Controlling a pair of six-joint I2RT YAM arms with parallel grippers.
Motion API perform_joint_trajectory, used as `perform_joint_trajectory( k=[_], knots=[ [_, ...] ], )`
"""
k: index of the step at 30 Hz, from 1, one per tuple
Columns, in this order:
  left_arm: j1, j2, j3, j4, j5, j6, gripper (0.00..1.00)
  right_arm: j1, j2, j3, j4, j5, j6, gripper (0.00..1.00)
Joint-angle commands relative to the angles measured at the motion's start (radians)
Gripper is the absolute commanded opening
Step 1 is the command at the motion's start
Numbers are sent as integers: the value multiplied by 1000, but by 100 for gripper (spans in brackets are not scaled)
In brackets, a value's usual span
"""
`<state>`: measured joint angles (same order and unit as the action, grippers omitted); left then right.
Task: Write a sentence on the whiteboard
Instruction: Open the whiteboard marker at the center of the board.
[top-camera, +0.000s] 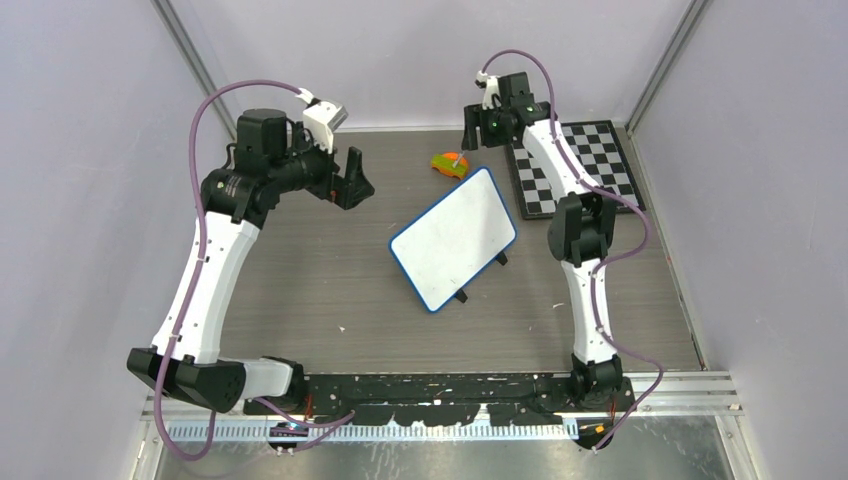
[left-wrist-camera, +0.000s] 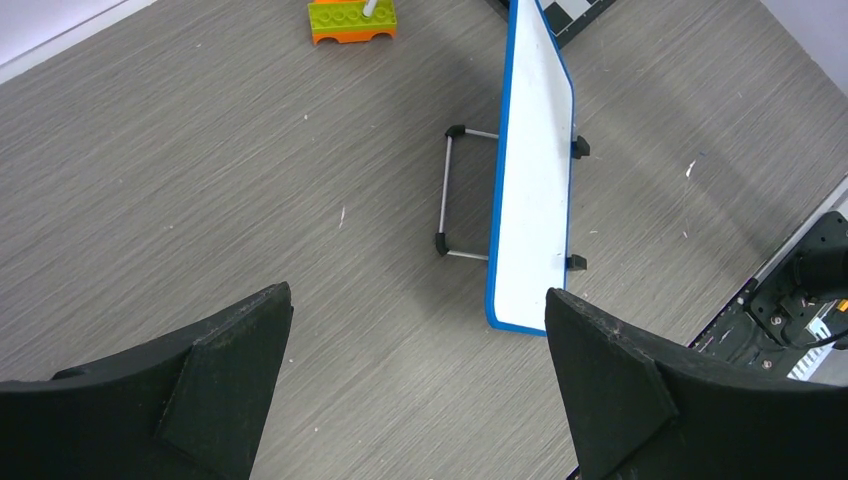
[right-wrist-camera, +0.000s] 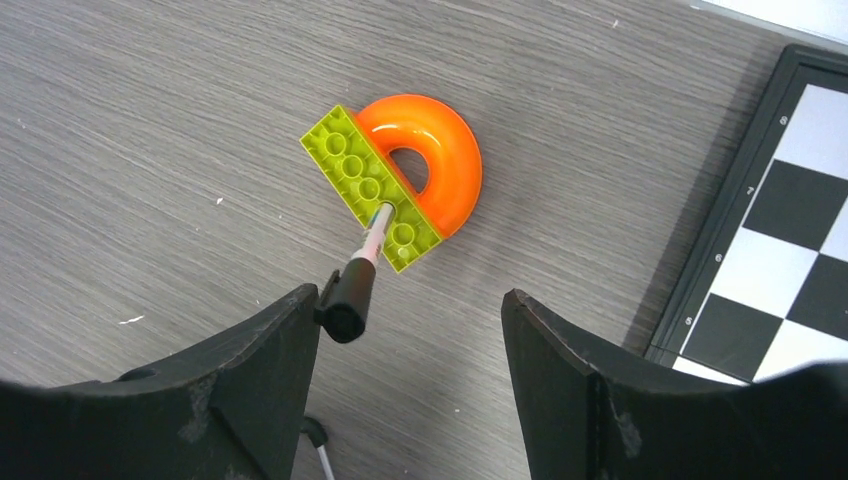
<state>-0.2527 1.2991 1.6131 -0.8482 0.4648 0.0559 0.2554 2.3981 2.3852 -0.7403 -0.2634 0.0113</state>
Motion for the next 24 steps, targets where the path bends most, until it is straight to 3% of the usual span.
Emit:
perform_joint_trajectory(
  k=[1, 14, 24],
  knots=[
    [6, -4, 24, 38, 26, -12, 100, 23, 10, 80, 61, 6, -31, 70],
    [6, 1, 42, 34, 35, -19, 100, 44, 31, 91, 79, 57, -58, 51],
    [6, -3, 39, 35, 38, -16, 100, 51, 0, 83, 79, 70, -86, 28]
  ],
)
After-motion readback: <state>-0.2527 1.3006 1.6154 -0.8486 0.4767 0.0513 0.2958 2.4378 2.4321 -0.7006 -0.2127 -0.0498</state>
